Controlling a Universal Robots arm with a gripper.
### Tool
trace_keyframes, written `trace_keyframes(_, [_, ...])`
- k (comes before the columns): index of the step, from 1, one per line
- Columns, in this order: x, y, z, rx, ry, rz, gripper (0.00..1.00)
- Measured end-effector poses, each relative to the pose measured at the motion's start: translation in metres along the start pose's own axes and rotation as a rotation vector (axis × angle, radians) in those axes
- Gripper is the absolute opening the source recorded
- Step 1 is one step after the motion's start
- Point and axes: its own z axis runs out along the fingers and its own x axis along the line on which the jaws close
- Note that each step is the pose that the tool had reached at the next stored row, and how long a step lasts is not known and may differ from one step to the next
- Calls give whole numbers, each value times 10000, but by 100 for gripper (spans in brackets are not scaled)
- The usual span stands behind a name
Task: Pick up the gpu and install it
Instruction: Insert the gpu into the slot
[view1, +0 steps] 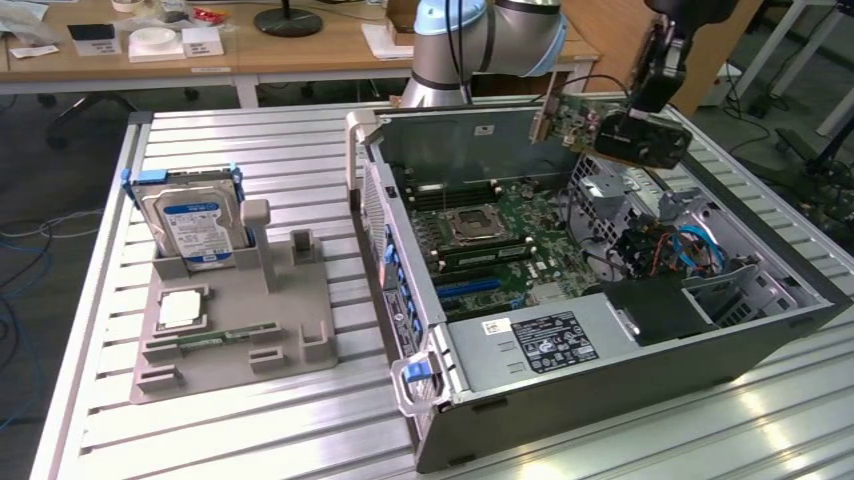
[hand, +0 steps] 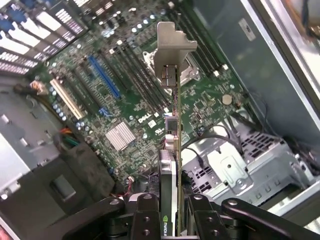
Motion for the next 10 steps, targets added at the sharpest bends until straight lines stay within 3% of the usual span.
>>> trace_keyframes(10, [0, 1, 28, -45, -57, -1825, 27])
